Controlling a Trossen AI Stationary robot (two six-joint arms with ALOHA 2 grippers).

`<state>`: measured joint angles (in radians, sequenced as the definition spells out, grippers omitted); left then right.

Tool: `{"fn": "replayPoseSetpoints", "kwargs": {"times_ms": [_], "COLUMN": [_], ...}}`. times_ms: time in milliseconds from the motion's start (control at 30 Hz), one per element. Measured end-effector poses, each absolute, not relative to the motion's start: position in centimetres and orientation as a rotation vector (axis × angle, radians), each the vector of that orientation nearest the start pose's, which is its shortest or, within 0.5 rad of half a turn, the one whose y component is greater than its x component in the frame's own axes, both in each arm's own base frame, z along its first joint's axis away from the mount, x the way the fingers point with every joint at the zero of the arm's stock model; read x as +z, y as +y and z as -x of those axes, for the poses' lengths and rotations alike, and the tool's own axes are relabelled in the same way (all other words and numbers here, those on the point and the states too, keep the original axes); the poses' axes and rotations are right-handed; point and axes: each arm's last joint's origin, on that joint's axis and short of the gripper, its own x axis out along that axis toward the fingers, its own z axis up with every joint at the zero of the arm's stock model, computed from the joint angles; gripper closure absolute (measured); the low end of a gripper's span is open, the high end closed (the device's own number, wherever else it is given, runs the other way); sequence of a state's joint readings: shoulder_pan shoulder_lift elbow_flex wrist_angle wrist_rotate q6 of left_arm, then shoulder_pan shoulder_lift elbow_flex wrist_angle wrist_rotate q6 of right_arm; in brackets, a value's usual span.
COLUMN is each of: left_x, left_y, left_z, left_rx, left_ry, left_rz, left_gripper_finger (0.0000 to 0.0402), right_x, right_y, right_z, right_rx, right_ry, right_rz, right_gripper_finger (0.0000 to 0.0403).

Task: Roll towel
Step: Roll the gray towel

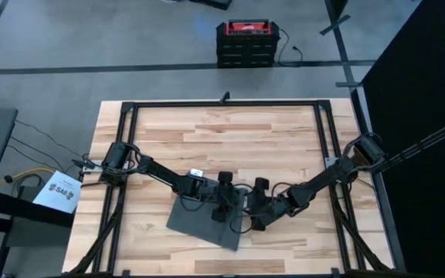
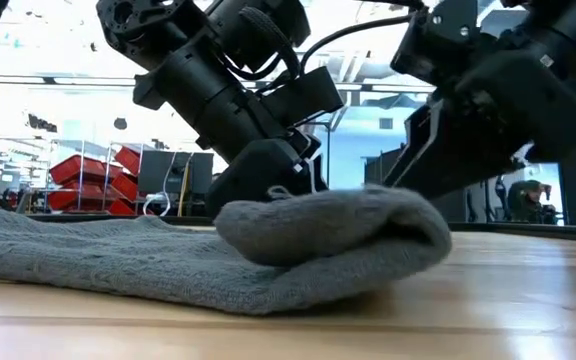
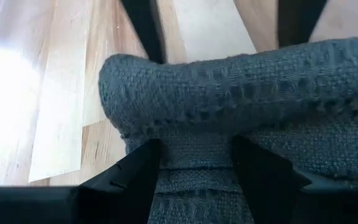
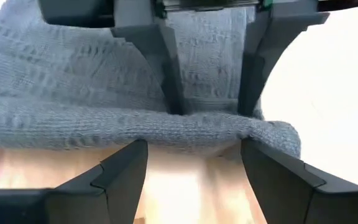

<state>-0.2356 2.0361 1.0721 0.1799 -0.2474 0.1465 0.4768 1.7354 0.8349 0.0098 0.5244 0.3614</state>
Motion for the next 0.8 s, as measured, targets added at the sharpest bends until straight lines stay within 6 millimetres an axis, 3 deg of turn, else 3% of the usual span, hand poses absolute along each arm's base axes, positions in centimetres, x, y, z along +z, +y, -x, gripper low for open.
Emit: {"fn": "replayPoseSetpoints", "kwargs": {"times_ms": [167,400,500,633,800], "left_x": [10.8,10.9,10.9,10.9,10.9], "left_y": [-8.5,-8.5,-8.5,-8.5,-8.5], "left_z": [-38.5,-38.5,-38.5,-38.6,-38.6], "left_rx": [-0.046,-0.046,-0.045,-0.045,-0.042], "left_ry": [0.76,0.755,0.755,0.751,0.748], "left_rz": [-0.329,-0.328,-0.326,-0.322,-0.314], "left_gripper_finger": [0.021,0.021,0.021,0.021,0.021], "right_x": [13.7,12.8,11.5,9.8,9.2], "right_y": [13.3,14.1,14.2,13.5,12.4], "right_z": [-28.9,-26.9,-26.3,-27.3,-28.8], "right_rx": [-0.193,-0.248,-0.249,-0.24,-0.216], "right_ry": [0.785,0.907,0.934,0.866,0.82], "right_rz": [0.095,0.052,0.01,-0.051,-0.018], "right_gripper_finger": [0.0154,0.0154,0.0154,0.0154,0.0154]}}
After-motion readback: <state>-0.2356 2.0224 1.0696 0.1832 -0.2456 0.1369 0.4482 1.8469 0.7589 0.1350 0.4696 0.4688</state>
